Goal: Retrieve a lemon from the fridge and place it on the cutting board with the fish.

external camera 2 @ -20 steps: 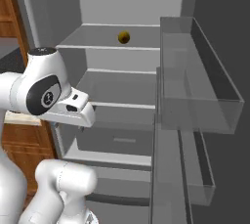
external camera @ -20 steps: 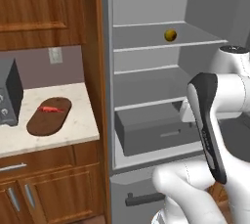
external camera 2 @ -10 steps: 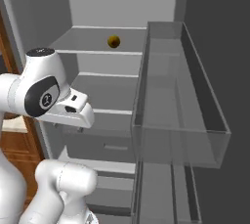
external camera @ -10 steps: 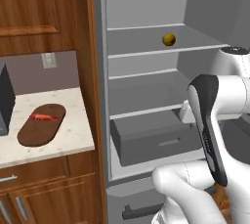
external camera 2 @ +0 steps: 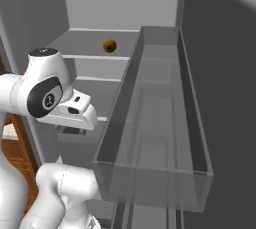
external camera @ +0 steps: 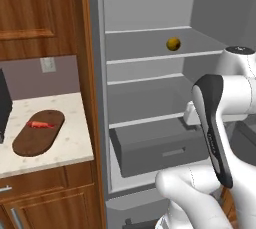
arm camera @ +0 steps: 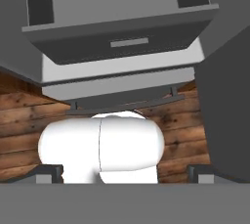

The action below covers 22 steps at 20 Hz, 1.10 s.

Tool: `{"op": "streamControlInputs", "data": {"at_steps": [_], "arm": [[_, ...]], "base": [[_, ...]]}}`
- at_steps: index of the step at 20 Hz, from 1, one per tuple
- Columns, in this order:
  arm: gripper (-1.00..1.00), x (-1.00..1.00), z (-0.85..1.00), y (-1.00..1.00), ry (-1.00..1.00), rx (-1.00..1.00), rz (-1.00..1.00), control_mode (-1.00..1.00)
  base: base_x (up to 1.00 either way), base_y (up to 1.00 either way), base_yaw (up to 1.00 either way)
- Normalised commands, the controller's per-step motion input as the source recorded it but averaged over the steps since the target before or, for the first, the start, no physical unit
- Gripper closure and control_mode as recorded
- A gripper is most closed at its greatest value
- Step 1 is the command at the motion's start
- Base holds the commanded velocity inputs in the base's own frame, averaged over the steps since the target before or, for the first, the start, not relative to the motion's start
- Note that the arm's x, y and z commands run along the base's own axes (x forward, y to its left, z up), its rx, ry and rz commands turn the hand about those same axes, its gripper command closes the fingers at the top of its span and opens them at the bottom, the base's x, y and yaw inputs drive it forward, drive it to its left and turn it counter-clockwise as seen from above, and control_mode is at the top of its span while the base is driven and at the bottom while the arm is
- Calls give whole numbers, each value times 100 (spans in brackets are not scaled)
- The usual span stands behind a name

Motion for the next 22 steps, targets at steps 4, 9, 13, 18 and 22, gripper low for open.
{"op": "streamControlInputs", "data": {"at_steps": [4,9,13,18,22], "arm": [[-100,0,0,0,0,0,0,100],[-100,0,0,0,0,0,0,100],[-100,0,1,-6,-10,0,7,-100],[-100,0,30,-6,-21,-2,5,-100],[-100,12,51,-4,-23,-7,0,-100]], "base": [[48,-15,11],[39,-11,12],[0,0,0],[0,0,0],[0,0,0]]}}
